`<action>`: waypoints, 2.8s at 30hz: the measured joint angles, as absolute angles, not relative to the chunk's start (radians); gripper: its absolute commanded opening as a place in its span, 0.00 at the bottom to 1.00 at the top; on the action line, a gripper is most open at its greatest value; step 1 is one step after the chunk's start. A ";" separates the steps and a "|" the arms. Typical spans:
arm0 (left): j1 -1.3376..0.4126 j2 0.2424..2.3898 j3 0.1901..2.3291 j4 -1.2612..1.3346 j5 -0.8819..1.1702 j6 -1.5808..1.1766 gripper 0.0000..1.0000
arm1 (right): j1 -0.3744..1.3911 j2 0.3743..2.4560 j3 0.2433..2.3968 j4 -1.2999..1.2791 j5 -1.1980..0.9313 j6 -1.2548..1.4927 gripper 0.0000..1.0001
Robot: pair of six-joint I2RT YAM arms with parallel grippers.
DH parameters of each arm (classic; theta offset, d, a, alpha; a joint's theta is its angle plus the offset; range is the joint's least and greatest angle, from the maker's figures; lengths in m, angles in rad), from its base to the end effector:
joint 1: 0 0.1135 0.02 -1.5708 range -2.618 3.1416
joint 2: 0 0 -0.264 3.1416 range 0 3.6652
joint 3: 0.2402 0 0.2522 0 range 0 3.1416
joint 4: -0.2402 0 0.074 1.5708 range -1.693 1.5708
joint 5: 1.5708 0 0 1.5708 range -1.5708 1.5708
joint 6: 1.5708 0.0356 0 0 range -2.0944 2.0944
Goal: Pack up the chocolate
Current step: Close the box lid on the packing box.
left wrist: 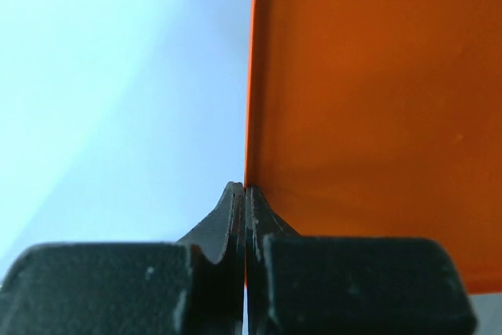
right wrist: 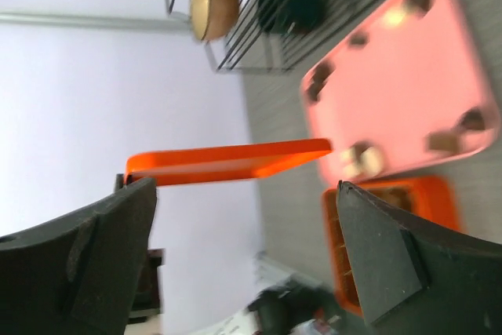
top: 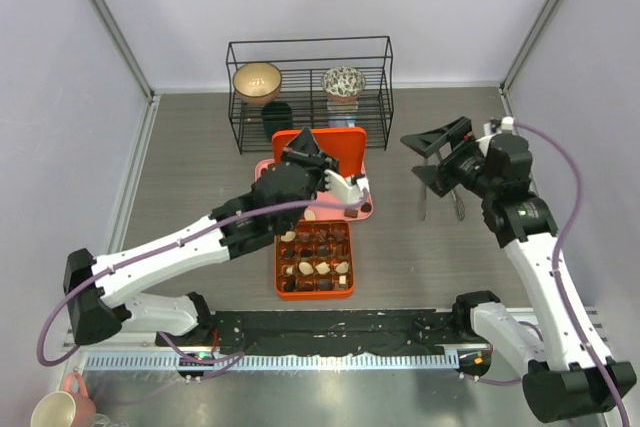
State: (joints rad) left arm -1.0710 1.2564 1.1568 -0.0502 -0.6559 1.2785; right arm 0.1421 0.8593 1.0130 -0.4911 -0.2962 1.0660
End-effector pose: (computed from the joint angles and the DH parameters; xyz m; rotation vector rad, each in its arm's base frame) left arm 0.1576 -0.2434 0.3846 1.3532 1.0961 0.7145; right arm 0.1792 0.0361 0.3745 0.7157 1.9213 1.0713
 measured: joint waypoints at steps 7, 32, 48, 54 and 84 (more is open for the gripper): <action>-1.108 1.108 0.947 0.223 -0.607 1.610 0.00 | 0.142 0.957 0.667 -0.032 -0.584 1.531 1.00; -1.111 1.113 0.746 0.673 -0.332 1.990 0.00 | 0.285 1.190 0.664 0.442 -0.709 1.914 1.00; -1.111 1.085 0.671 0.698 -0.188 2.000 0.00 | 0.342 1.240 0.711 0.503 -0.640 1.945 1.00; -1.110 1.039 0.644 0.699 -0.125 2.001 0.00 | 0.361 1.240 0.716 0.516 -0.603 1.944 0.68; -1.111 0.563 0.540 0.075 -0.017 1.998 0.93 | 0.384 1.298 0.694 0.789 -0.542 1.993 0.19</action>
